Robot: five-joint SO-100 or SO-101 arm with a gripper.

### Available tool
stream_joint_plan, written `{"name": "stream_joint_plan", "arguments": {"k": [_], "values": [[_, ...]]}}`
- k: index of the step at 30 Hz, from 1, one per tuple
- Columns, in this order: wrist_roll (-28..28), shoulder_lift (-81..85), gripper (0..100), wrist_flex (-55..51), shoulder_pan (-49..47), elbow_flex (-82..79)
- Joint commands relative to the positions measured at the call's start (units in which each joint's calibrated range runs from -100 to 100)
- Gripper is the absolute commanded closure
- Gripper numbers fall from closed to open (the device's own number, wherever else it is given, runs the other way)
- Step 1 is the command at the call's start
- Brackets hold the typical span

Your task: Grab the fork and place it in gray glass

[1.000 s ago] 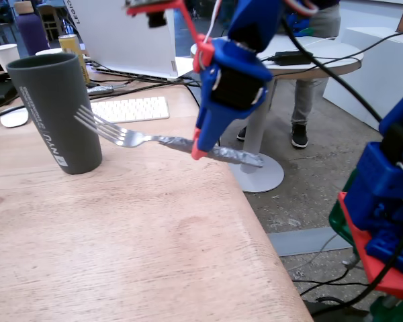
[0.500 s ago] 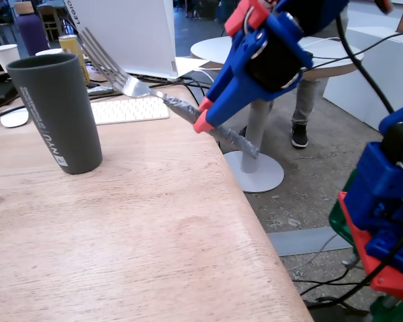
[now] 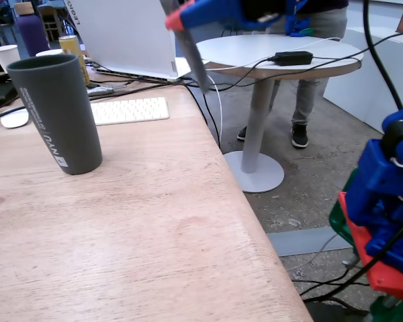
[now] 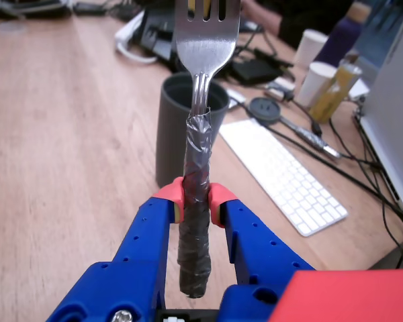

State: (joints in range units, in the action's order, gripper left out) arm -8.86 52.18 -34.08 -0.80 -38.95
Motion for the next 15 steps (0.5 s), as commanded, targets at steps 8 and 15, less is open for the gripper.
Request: {"name": "stream_joint_plan", "arguments": {"k": [8, 15], "values": [[4.8, -25.6, 100, 28.9, 6.0, 16.3], [8.1, -50.7, 100, 29.1, 6.0, 49.5]]}}
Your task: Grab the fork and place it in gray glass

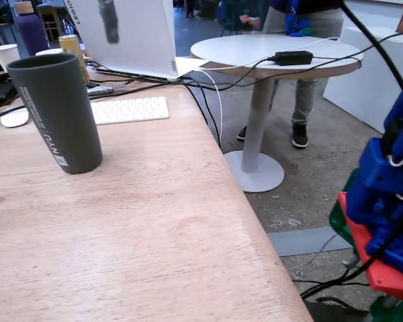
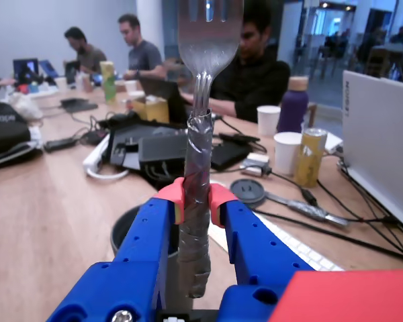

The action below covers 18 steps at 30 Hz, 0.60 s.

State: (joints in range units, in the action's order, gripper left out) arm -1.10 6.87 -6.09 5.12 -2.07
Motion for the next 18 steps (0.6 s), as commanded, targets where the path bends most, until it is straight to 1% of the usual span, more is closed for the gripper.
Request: {"name": "stream_joint_plan", "arguments": {"k": [1, 8, 11, 13, 17, 18], "values": [[0.3, -8.7, 100, 1.1, -0.2, 16.8], [0.4, -29.3, 100, 1.2, -0.7, 42.2], [4.1, -33.1, 100, 1.2, -0.9, 50.8], [5.1, -34.7, 100, 1.3, -1.4, 53.6], [5.1, -39.5, 100, 11.5, -1.7, 53.0], [5.1, -40.5, 100, 12.3, -1.7, 52.9]]}}
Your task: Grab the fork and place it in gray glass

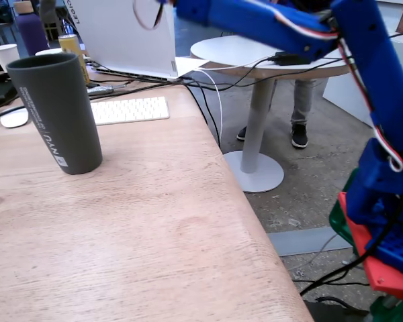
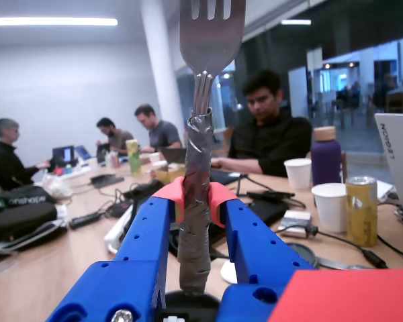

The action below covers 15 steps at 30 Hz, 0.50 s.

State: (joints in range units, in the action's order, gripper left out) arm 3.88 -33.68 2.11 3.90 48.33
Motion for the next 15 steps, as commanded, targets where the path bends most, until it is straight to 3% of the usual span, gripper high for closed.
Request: {"name": "stream_joint_plan", "arguments": {"k": [1, 11, 15], "values": [[0.1, -0.9, 100, 4.1, -0.5, 2.5], [0.2, -9.3, 100, 4.1, -1.2, 3.2], [0.2, -9.7, 100, 4.1, -6.6, 3.2]]}}
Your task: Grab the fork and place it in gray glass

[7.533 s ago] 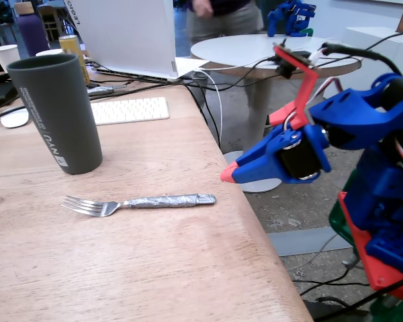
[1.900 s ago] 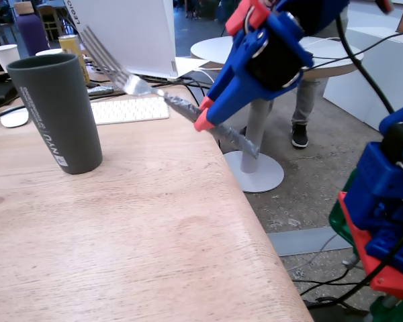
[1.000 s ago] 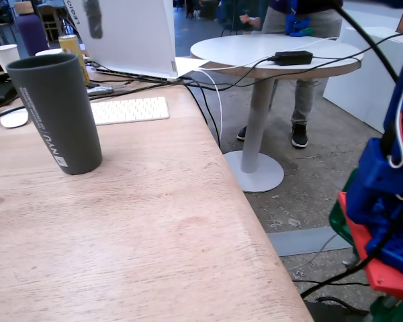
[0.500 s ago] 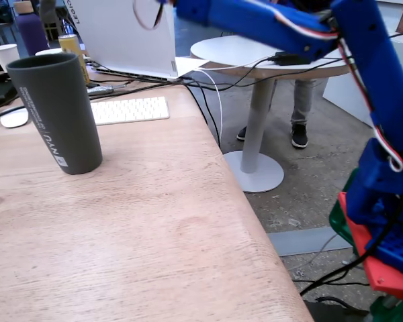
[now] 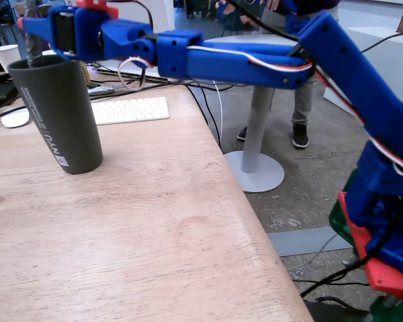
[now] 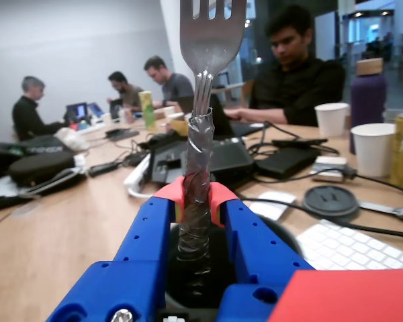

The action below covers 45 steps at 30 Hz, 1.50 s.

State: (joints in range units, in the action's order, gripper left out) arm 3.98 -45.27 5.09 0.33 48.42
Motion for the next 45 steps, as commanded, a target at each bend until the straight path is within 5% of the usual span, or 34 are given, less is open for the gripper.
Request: {"name": "stream_joint_plan", "arguments": {"k": [1, 9, 14, 22, 36, 40, 45], "values": [[0.1, 1.9, 100, 1.1, -5.1, 3.1], [-0.6, 1.6, 100, 0.3, -3.2, 3.2], [0.0, 1.6, 75, 1.1, -1.3, 2.6], [0.0, 3.9, 74, 0.0, -1.3, 1.7], [0.0, 78.2, 76, 0.1, -12.7, -92.7], [-0.6, 100.7, 99, 0.0, -14.5, -117.5], [-0.7, 126.0, 100, -0.1, -12.7, -147.2]]}}
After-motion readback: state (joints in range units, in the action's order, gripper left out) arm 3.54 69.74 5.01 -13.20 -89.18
